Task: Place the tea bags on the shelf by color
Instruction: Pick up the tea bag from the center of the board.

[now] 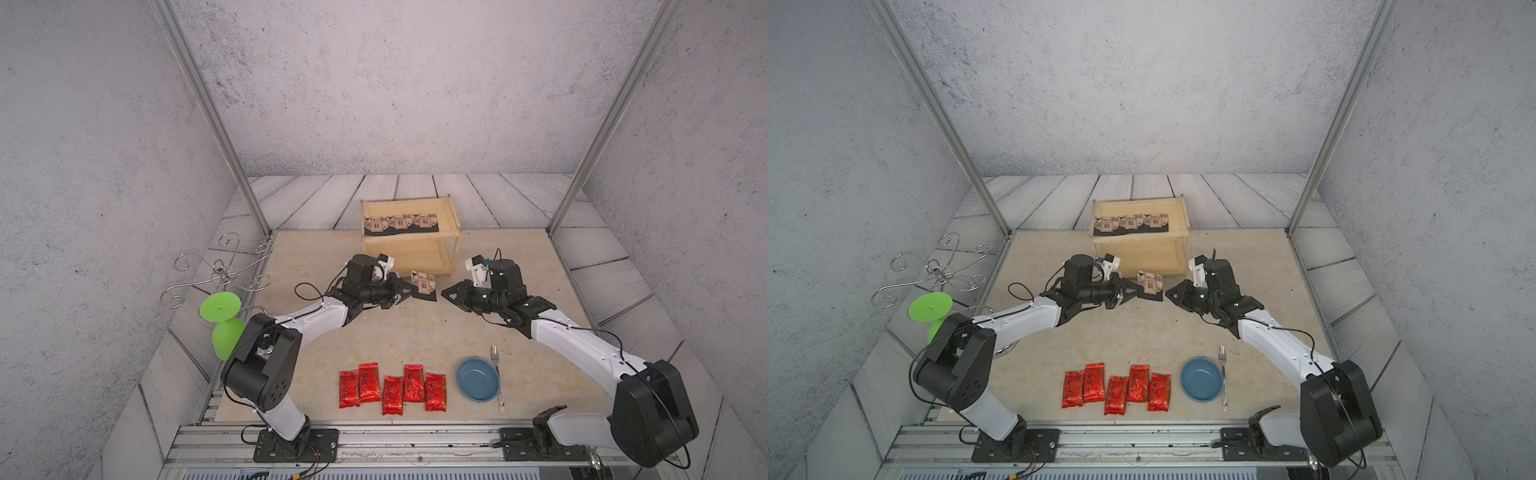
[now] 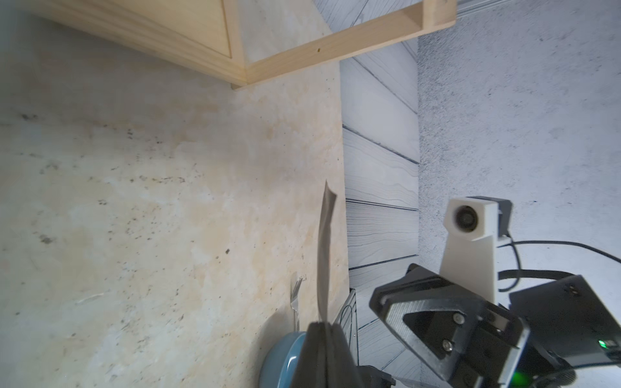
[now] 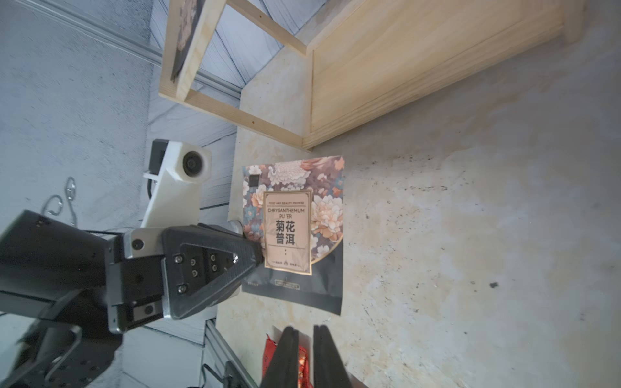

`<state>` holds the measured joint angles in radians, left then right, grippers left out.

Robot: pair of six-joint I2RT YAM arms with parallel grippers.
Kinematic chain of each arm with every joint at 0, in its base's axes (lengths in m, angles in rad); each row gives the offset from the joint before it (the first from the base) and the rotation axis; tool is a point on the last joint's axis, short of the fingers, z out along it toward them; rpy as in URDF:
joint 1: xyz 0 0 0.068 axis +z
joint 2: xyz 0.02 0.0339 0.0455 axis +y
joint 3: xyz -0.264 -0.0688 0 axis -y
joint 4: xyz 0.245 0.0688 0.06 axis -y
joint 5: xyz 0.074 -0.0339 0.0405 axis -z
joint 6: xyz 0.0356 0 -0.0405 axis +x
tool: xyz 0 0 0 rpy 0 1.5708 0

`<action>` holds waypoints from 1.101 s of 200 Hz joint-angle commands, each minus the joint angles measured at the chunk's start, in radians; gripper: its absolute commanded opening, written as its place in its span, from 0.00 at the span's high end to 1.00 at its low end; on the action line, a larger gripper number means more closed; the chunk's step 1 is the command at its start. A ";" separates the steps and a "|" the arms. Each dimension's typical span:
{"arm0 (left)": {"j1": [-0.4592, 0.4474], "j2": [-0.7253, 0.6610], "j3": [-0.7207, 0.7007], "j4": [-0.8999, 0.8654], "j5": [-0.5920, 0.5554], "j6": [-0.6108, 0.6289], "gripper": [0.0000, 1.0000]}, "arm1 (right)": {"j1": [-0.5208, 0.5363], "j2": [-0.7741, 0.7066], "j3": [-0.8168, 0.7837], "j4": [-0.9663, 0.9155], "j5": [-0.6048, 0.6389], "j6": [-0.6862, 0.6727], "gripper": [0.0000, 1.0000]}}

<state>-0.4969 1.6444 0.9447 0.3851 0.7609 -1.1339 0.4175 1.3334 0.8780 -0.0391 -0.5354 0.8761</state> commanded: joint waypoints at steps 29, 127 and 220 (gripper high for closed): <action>0.009 -0.006 -0.045 0.304 0.050 -0.158 1.00 | -0.055 0.043 -0.006 0.246 -0.165 0.142 0.73; 0.010 -0.010 -0.057 0.377 0.072 -0.198 1.00 | -0.105 0.174 0.072 0.392 -0.268 0.227 0.68; 0.011 -0.017 -0.053 0.366 0.077 -0.197 1.00 | -0.105 0.171 0.101 0.396 -0.262 0.240 1.00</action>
<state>-0.4927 1.6444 0.8932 0.7338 0.8169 -1.3338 0.3130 1.5177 0.9615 0.3569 -0.7910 1.1271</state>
